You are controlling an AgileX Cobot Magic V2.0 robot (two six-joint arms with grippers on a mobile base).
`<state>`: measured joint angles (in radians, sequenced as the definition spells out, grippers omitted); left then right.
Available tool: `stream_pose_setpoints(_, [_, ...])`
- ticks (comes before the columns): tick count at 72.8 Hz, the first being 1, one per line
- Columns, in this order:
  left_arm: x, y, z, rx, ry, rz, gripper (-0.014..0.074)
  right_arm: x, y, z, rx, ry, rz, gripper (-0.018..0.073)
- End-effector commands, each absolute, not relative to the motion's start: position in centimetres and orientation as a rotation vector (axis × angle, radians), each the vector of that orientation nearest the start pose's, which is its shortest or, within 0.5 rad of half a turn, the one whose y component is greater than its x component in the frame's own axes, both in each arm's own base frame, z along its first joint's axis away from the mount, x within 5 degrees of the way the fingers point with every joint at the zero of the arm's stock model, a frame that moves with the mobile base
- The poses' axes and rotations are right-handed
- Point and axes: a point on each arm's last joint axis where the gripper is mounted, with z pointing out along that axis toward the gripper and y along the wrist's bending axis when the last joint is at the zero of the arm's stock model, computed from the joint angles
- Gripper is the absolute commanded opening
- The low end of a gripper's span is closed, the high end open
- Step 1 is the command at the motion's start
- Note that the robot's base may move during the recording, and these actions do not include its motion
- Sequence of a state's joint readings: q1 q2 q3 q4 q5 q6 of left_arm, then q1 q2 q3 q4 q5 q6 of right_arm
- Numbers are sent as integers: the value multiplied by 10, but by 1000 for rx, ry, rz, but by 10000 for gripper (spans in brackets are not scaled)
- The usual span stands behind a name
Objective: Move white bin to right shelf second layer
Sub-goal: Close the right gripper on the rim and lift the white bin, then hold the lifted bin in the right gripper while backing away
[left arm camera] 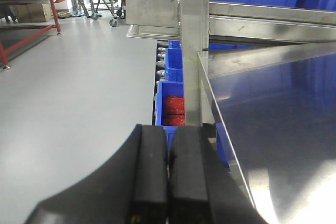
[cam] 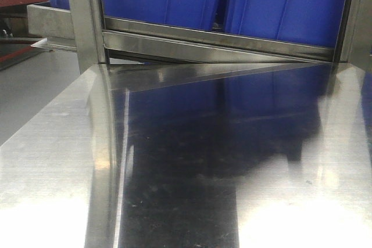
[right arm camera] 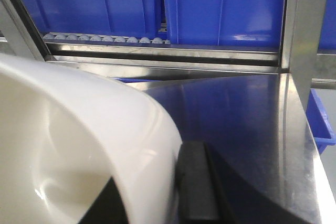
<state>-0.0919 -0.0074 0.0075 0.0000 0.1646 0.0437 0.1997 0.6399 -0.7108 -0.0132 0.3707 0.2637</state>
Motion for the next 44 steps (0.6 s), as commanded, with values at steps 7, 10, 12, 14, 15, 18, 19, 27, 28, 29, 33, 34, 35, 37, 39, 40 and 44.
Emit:
stream_pose_setpoints(7, [56,-6,192,108,1580,-46,85,126,24,385,45,1641,331,55])
stream_pose_setpoints(10, [56,-6,192,108,1580,-46,85,126,24,385,45,1643,331,55])
stream_pose_setpoints(12, [56,-6,192,108,1580,-46,85,126,24,385,45,1644,331,55])
stream_pose_setpoints(14, [56,-6,192,108,1580,-46,85,126,24,385,45,1644,331,55])
stream_pose_setpoints(15, [56,-6,192,108,1580,-46,85,126,24,385,45,1644,331,55])
stream_pose_setpoints(18, [56,-6,192,108,1580,-46,85,126,24,385,45,1644,331,55])
stream_pose_setpoints(19, [56,-6,192,108,1580,-46,85,126,24,385,45,1644,331,55])
stream_pose_setpoints(27, [56,-6,192,108,1580,-46,85,126,24,385,45,1644,331,55])
stream_pose_setpoints(28, [56,-6,192,108,1580,-46,85,126,24,385,45,1644,331,55])
stream_pose_setpoints(29, [56,-6,192,108,1580,-46,85,126,24,385,45,1644,331,55])
stream_pose_setpoints(33, [56,-6,192,108,1580,-46,85,126,24,385,45,1644,331,55])
stream_pose_setpoints(34, [56,-6,192,108,1580,-46,85,126,24,385,45,1644,331,55])
stream_pose_setpoints(35, [56,-6,192,108,1580,-46,85,126,24,385,45,1644,331,55])
stream_pose_setpoints(37, [56,-6,192,108,1580,-46,85,126,24,385,45,1644,331,55])
stream_pose_setpoints(39, [56,-6,192,108,1580,-46,85,126,24,385,45,1644,331,55])
stream_pose_setpoints(40, [56,-6,192,108,1580,-46,85,126,24,385,45,1644,331,55])
stream_pose_setpoints(44, [56,-6,192,108,1580,-46,85,126,24,385,45,1644,331,55])
